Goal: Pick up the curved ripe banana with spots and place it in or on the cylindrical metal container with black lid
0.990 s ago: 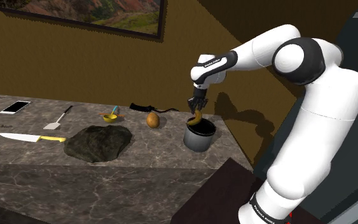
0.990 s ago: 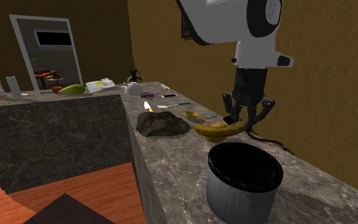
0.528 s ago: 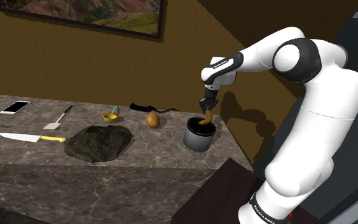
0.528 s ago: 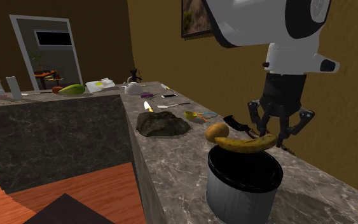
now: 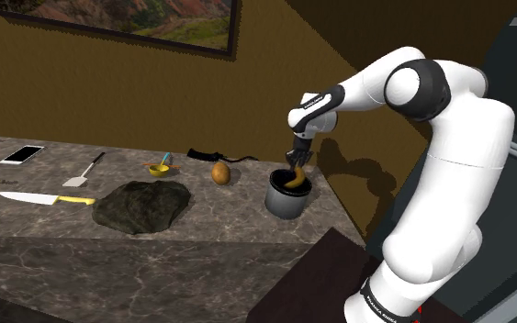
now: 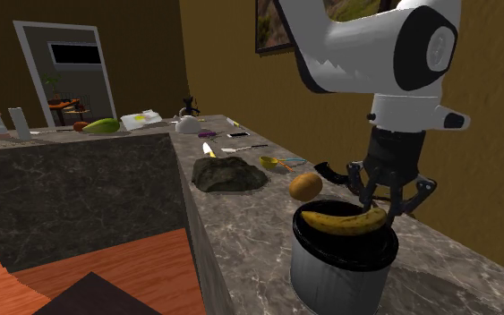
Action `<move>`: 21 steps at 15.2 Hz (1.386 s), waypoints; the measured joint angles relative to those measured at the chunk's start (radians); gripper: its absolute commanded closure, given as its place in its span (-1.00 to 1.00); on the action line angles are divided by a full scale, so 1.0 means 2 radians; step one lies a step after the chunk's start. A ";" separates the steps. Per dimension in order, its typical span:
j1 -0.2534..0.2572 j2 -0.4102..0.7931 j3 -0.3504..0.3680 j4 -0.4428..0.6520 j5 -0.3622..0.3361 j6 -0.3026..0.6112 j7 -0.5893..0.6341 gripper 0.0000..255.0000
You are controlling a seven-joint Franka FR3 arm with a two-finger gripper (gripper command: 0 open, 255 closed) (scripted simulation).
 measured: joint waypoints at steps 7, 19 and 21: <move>-0.001 0.012 0.001 -0.006 0.002 0.020 -0.001 1.00; 0.002 -0.008 0.000 0.002 -0.002 -0.009 0.002 -1.00; 0.001 -0.017 -0.001 0.012 -0.003 -0.027 0.002 -1.00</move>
